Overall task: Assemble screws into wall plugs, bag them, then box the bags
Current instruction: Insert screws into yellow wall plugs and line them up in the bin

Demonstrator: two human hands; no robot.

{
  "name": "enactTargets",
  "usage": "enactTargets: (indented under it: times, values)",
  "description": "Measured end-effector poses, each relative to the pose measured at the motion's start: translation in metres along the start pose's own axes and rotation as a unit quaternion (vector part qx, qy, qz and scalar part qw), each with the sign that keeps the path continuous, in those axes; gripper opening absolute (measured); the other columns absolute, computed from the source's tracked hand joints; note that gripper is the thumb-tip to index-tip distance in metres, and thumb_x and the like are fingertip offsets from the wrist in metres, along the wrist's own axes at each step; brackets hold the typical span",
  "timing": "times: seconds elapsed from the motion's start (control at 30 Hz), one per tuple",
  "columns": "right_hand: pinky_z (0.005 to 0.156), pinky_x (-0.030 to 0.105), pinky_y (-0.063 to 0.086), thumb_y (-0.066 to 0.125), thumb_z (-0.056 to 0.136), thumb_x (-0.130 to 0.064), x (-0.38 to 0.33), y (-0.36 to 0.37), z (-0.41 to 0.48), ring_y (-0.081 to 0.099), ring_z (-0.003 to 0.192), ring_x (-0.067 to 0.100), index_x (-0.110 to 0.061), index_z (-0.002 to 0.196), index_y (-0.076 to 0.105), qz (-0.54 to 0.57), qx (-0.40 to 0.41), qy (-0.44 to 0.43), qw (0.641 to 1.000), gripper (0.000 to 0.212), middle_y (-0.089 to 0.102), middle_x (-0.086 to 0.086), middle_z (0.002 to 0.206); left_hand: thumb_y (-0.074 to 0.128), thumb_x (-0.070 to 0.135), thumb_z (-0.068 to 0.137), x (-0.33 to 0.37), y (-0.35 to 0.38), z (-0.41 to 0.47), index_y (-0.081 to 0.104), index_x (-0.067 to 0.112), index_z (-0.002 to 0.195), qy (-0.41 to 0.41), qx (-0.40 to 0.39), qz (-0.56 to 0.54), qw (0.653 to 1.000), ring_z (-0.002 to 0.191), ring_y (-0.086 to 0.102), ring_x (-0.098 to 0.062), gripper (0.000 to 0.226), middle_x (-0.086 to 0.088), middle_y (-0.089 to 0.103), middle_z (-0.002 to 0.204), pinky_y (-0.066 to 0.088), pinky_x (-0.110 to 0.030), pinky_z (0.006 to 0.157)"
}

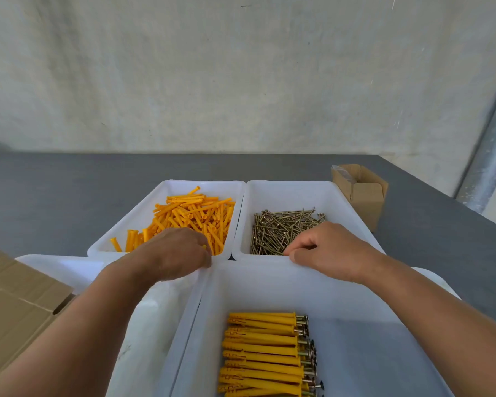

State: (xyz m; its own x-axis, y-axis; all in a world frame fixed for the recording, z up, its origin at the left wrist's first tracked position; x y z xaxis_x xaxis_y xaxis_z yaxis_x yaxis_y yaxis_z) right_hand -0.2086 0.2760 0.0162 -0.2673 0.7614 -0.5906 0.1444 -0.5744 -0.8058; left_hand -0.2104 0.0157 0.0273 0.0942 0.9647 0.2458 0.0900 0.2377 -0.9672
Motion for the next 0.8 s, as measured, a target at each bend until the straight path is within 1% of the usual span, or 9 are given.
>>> enactTargets:
  times: [0.13, 0.23, 0.33, 0.4, 0.47, 0.53, 0.6, 0.67, 0.8]
  values:
    - [0.056, 0.016, 0.043, 0.058, 0.095, -0.030, -0.001, 0.002, 0.002, 0.059, 0.064, 0.011, -0.010, 0.087, 0.074, -0.033, 0.040, -0.025, 0.998, 0.027, 0.074, 0.006, 0.090, 0.054, 0.017, 0.088, -0.001, -0.002, -0.003, 0.069, 0.030, 0.089, -0.016, 0.035, -0.061, 0.997, 0.077, 0.052, -0.003, 0.020, 0.013, 0.059, 0.081, 0.035, -0.021, 0.056]
    - [0.062, 0.030, 0.047, 0.057, 0.096, -0.035, -0.004, -0.001, 0.001, 0.058, 0.065, 0.014, -0.008, 0.080, 0.069, -0.013, 0.098, -0.038, 0.994, 0.033, 0.069, 0.003, 0.077, 0.055, 0.025, 0.093, -0.001, 0.000, -0.003, 0.069, 0.025, 0.091, -0.001, 0.076, -0.074, 0.994, 0.072, 0.052, -0.006, 0.014, 0.008, 0.061, 0.080, 0.037, -0.023, 0.056]
    - [0.075, 0.041, 0.058, 0.050, 0.099, -0.033, -0.005, -0.006, 0.000, 0.068, 0.077, 0.015, -0.015, 0.087, 0.068, 0.065, 0.147, -0.026, 0.987, 0.028, 0.071, 0.000, 0.082, 0.056, 0.030, 0.095, 0.002, -0.002, -0.003, 0.068, 0.024, 0.089, 0.009, 0.134, -0.111, 0.985, 0.063, 0.051, -0.006, 0.015, 0.006, 0.062, 0.073, 0.036, -0.019, 0.052]
    - [0.070, 0.040, 0.061, 0.045, 0.101, -0.033, -0.006, -0.007, 0.000, 0.070, 0.075, 0.012, -0.021, 0.087, 0.062, 0.132, 0.179, -0.016, 0.975, 0.025, 0.072, -0.002, 0.083, 0.056, 0.029, 0.094, 0.004, -0.006, -0.004, 0.068, 0.027, 0.086, 0.016, 0.195, -0.162, 0.967, 0.061, 0.053, -0.007, 0.015, 0.005, 0.062, 0.069, 0.039, -0.020, 0.054]
    - [0.058, 0.036, 0.062, 0.043, 0.102, -0.035, -0.009, -0.011, 0.000, 0.070, 0.073, 0.016, -0.026, 0.084, 0.057, 0.179, 0.211, -0.016, 0.961, 0.024, 0.071, -0.002, 0.080, 0.056, 0.026, 0.095, 0.005, -0.010, -0.004, 0.069, 0.026, 0.087, 0.017, 0.235, -0.290, 0.928, 0.071, 0.063, -0.015, 0.015, -0.001, 0.068, 0.076, 0.050, -0.027, 0.066]
    - [0.049, 0.032, 0.058, 0.041, 0.102, -0.038, -0.012, -0.014, -0.002, 0.070, 0.068, 0.017, -0.033, 0.082, 0.055, 0.209, 0.233, -0.028, 0.949, 0.025, 0.069, -0.002, 0.072, 0.056, 0.022, 0.096, 0.007, -0.013, -0.004, 0.070, 0.020, 0.089, 0.006, 0.229, -0.461, 0.857, 0.085, 0.069, -0.023, 0.016, -0.008, 0.071, 0.087, 0.057, -0.035, 0.076]
    - [0.043, 0.028, 0.053, 0.039, 0.102, -0.041, -0.015, -0.015, -0.004, 0.069, 0.060, 0.015, -0.039, 0.086, 0.056, 0.218, 0.239, -0.040, 0.945, 0.024, 0.066, -0.004, 0.065, 0.057, 0.019, 0.097, 0.009, -0.015, -0.004, 0.069, 0.014, 0.089, -0.018, 0.205, -0.581, 0.788, 0.083, 0.069, -0.023, 0.015, -0.010, 0.068, 0.089, 0.059, -0.032, 0.068]
    - [0.039, 0.024, 0.049, 0.037, 0.102, -0.043, -0.018, -0.016, -0.005, 0.065, 0.051, 0.012, -0.045, 0.096, 0.058, 0.201, 0.239, -0.054, 0.948, 0.022, 0.062, -0.004, 0.060, 0.057, 0.017, 0.097, 0.011, -0.015, -0.005, 0.067, 0.009, 0.091, -0.034, 0.181, -0.647, 0.739, 0.075, 0.068, -0.021, 0.014, -0.009, 0.067, 0.084, 0.058, -0.028, 0.060]
    - [0.042, 0.021, 0.044, 0.033, 0.101, -0.050, -0.021, -0.014, -0.005, 0.058, 0.050, 0.007, -0.051, 0.116, 0.056, 0.115, 0.228, -0.064, 0.965, 0.028, 0.060, -0.001, 0.062, 0.056, 0.015, 0.098, 0.014, -0.012, -0.005, 0.064, 0.003, 0.092, -0.041, 0.152, -0.707, 0.690, 0.062, 0.070, -0.017, 0.015, -0.005, 0.067, 0.066, 0.057, -0.025, 0.055]
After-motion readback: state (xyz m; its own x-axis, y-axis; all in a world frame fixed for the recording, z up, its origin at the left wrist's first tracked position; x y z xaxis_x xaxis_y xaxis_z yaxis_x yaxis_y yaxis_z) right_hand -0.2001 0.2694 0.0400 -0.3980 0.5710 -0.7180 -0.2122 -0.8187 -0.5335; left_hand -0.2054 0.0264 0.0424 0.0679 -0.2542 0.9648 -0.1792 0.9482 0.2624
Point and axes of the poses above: each hand's wrist, its own z-axis towards the middle knuckle, its own y-axis out of the palm, x = y × z, the point moved 2 cm from there along z, towards the middle knuckle
